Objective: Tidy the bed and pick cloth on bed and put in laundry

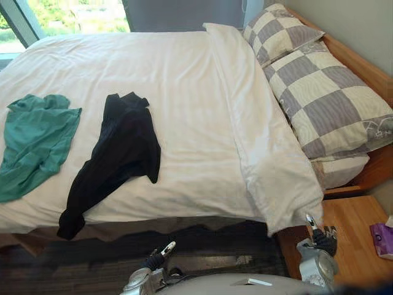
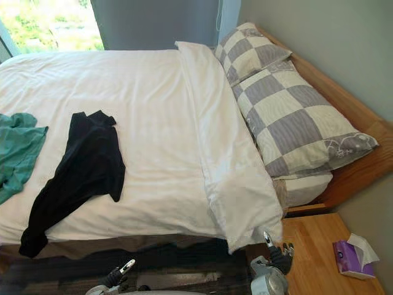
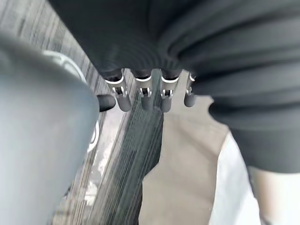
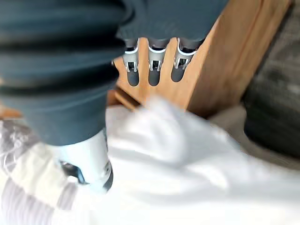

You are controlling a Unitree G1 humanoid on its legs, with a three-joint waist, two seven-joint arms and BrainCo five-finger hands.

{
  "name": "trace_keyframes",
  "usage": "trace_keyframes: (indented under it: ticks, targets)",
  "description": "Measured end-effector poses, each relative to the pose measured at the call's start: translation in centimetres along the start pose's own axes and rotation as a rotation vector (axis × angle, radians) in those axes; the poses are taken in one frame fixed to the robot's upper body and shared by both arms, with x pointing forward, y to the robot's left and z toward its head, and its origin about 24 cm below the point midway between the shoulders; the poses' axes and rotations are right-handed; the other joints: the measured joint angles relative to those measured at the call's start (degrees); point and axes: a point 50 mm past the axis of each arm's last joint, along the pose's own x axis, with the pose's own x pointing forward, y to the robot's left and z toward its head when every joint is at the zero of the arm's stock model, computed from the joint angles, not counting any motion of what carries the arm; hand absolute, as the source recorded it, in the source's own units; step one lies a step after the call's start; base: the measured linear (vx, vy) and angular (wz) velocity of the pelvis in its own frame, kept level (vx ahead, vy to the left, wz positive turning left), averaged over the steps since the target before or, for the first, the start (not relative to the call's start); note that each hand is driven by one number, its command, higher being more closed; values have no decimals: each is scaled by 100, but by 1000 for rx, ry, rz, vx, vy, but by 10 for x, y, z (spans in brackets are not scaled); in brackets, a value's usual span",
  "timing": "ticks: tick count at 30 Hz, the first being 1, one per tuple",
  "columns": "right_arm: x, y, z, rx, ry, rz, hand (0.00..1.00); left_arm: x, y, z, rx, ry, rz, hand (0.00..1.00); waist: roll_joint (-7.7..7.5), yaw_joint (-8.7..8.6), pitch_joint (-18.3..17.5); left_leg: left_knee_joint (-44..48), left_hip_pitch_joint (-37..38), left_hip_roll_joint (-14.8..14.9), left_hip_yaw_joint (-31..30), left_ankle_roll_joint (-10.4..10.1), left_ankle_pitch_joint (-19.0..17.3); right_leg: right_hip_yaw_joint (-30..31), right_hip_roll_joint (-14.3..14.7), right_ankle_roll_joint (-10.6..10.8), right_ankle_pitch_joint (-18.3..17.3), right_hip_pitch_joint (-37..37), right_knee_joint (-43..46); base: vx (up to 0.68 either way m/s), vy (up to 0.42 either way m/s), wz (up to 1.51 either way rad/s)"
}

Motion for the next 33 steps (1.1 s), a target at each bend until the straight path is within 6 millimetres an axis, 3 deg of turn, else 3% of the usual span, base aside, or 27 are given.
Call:
trace_keyframes:
  ticks: [4, 5, 8, 11, 17, 19, 20, 22, 24, 27, 33]
  targets:
    - [0, -1, 18, -106, -103, -82, 0, -1, 0, -4, -11, 7, 1, 0, -6, -25, -74, -2, 48, -25, 48, 34, -83, -13, -35, 24, 5, 26, 1, 19, 6, -5]
    - [-1, 0, 23, -122, -126, -80, 100, -1, 0, -5, -14, 9, 1, 0, -14, -50, -96, -2, 42, -21, 49, 36, -88, -21, -34, 37, 24, 12, 2, 0, 0, 0]
    - [-3, 12, 48, -203, -244, -8, 100, -2, 2, -9, -15, 18, 5, 0, 7, -76, -180, -1, 52, 20, 44, 25, -103, -96, -4, 28, 120, 10, 7, 0, 0, 0]
    - [-7, 36, 75, -301, -343, 197, 100, -3, 2, -9, -13, 20, 6, 0, -28, -80, -215, -1, 37, 47, -16, 17, -99, -139, 25, 10, 172, 1, 8, -6, -2, 1]
    - [-20, 111, 95, -145, -287, 641, 100, -2, 3, -6, 18, 34, -3, 0, -32, -64, -180, 0, -302, -24, -151, 49, 16, -138, 6, -12, 71, -342, 8, -52, -1, 4]
    - [-20, 147, 128, -12, -327, 743, 100, 3, -4, 7, 44, 16, -27, 0, 28, -70, 32, 2, -842, -5, -307, 123, 238, -153, 30, -32, 146, -884, 54, -86, 24, 27]
    - [-21, 156, 142, 26, -352, 765, 100, 4, -6, 13, 53, 2, -26, 0, 46, -73, 177, 2, -941, 4, -328, 151, 283, -154, 45, -42, 174, -973, 67, -110, 30, 19]
    - [-31, 188, 201, 215, -444, 857, 100, 9, -11, 37, 62, -60, -18, 0, 144, -54, 736, 7, -1399, 36, -423, 258, 472, -216, 94, -65, 373, -1354, 94, -116, 31, 15]
    - [-46, 201, 239, 366, -499, 931, 100, 11, -13, 52, 59, -99, -24, 0, 180, -42, 1066, 39, -1587, 42, -449, 356, 603, -232, 120, -87, 476, -1544, 119, -51, 28, 7]
    - [-70, 199, 283, 580, -584, 1040, 100, 12, -22, 68, 28, -154, -40, 0, 231, 34, 1399, 43, -1803, 15, -443, 413, 650, -229, 83, -87, 469, -1847, 320, -1, 44, 3]
    - [-116, 179, 321, 872, -690, 1255, 100, 11, -53, 94, -21, -255, -120, 0, 362, 102, 1789, 132, -2309, -34, -493, 435, 666, -287, -48, -69, 199, -2554, 961, 25, 13, 12]
